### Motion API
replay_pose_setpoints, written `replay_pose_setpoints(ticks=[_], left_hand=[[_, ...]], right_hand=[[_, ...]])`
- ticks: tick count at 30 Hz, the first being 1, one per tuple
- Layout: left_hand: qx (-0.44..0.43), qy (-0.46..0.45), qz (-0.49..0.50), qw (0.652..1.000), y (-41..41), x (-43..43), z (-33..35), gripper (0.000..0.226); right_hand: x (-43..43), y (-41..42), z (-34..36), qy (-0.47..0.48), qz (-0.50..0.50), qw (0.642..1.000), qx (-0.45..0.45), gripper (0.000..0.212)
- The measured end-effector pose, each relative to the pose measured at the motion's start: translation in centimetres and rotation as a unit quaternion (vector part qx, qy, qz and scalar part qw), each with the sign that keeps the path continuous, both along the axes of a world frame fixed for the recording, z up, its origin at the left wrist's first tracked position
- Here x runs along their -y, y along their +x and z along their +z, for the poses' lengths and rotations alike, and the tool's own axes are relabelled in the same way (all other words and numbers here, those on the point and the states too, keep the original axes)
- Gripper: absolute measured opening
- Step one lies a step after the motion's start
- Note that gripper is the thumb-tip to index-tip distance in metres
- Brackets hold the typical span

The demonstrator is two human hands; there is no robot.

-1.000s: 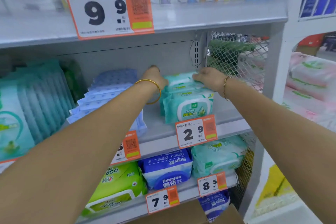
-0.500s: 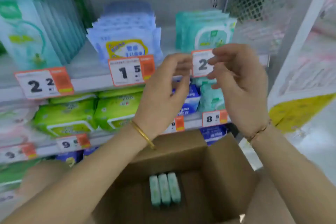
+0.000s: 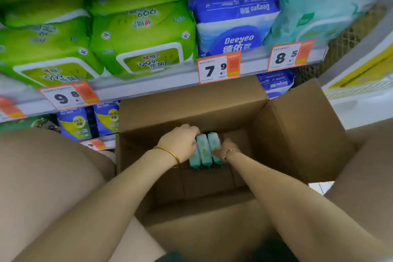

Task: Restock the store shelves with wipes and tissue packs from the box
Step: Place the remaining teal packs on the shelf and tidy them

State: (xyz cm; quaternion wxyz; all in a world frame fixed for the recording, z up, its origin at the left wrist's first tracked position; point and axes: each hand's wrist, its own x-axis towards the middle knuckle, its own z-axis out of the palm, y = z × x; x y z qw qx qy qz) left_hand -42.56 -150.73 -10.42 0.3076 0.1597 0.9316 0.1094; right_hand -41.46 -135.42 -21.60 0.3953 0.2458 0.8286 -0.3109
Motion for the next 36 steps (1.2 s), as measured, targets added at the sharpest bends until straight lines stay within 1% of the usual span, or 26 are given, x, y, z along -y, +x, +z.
replay_pose_setpoints(ticks=[2, 4, 5, 7, 9, 13, 16, 19, 20, 21, 22, 24, 26, 27, 28, 29, 30, 31, 32, 33, 34, 35, 36], left_hand=[[0.000, 0.001, -0.009, 1.000, 0.0, 0.0, -0.5, 0.035], [0.013, 0.005, -0.011, 1.000, 0.1, -0.2, -0.5, 0.036], [0.020, 0.007, -0.012, 1.000, 0.1, -0.3, -0.6, 0.037], [0.029, 0.012, -0.012, 0.999, 0.2, -0.6, -0.6, 0.037], [0.033, 0.016, -0.010, 0.999, 0.2, -0.7, -0.6, 0.038], [0.030, 0.026, -0.001, 0.999, -0.1, -0.7, -0.6, 0.038], [0.034, 0.032, 0.002, 0.999, 0.1, -0.9, -0.7, 0.039], [0.043, 0.032, -0.004, 0.999, 0.0, -1.1, -0.7, 0.042], [0.045, 0.037, -0.006, 0.998, -0.1, -1.3, -0.6, 0.045], [0.048, 0.049, -0.006, 0.998, -0.1, -1.6, -0.6, 0.050], [0.057, 0.064, -0.007, 0.996, -0.1, -2.0, -0.5, 0.057], [0.089, 0.090, -0.015, 0.992, 0.5, -3.1, -0.3, 0.075], [0.098, 0.093, -0.035, 0.990, 1.5, -4.4, 0.1, 0.093], [0.074, 0.098, -0.039, 0.992, 2.0, -5.0, 0.3, 0.097], [0.032, 0.110, -0.034, 0.993, 2.2, -5.4, 0.6, 0.097], [-0.023, 0.130, -0.021, 0.991, 2.1, -5.6, 1.2, 0.093], [-0.072, 0.150, -0.001, 0.986, 1.7, -5.6, 1.9, 0.086], [-0.098, 0.173, 0.031, 0.980, 1.3, -5.5, 3.0, 0.081], [-0.087, 0.201, 0.076, 0.973, 0.9, -5.2, 4.3, 0.078], [-0.046, 0.249, 0.130, 0.959, 0.5, -4.9, 5.5, 0.074], [0.019, 0.312, 0.186, 0.932, 0.4, -4.6, 6.8, 0.067], [0.089, 0.381, 0.233, 0.890, 0.4, -4.3, 8.0, 0.058], [0.144, 0.432, 0.266, 0.850, 0.5, -4.0, 9.1, 0.051]], right_hand=[[0.7, 0.3, -2.1, -0.036, -0.102, 0.994, 0.032, 0.066], [1.5, 0.4, -3.8, -0.076, -0.178, 0.980, 0.036, 0.072], [1.8, 0.3, -4.6, -0.090, -0.206, 0.974, 0.032, 0.071], [2.0, 0.3, -5.7, -0.091, -0.226, 0.970, 0.029, 0.065], [1.7, 0.6, -6.1, -0.075, -0.209, 0.975, 0.027, 0.061], [1.1, 0.8, -6.9, -0.054, -0.137, 0.989, 0.008, 0.056], [0.8, 0.2, -7.0, -0.028, -0.087, 0.996, 0.012, 0.050], [-0.4, -0.3, -4.8, 0.017, -0.029, 0.999, 0.032, 0.043], [-0.9, -0.4, -3.5, 0.022, -0.023, 0.998, 0.051, 0.043], [-1.5, -0.6, -2.0, 0.014, -0.038, 0.996, 0.078, 0.045], [-2.2, -0.8, -0.3, -0.009, -0.078, 0.990, 0.114, 0.049], [-3.5, -1.2, 3.9, -0.093, -0.161, 0.965, 0.183, 0.057], [-4.8, -1.6, 8.0, -0.176, -0.186, 0.946, 0.199, 0.052], [-5.4, -1.6, 10.1, -0.216, -0.192, 0.937, 0.194, 0.047], [-5.8, -1.4, 12.1, -0.253, -0.197, 0.929, 0.185, 0.044], [-6.1, -1.2, 13.8, -0.286, -0.196, 0.922, 0.170, 0.044], [-6.4, -0.9, 15.3, -0.315, -0.188, 0.918, 0.149, 0.047], [-6.7, -0.7, 16.7, -0.336, -0.176, 0.917, 0.126, 0.054], [-7.0, -0.4, 17.9, -0.353, -0.166, 0.916, 0.098, 0.059], [-7.4, -0.2, 19.0, -0.362, -0.157, 0.916, 0.067, 0.061], [-7.8, -0.1, 20.2, -0.365, -0.155, 0.918, 0.031, 0.059], [-8.3, -0.1, 21.5, -0.359, -0.155, 0.920, -0.005, 0.054], [-8.8, -0.2, 22.6, -0.345, -0.162, 0.923, -0.047, 0.047]])
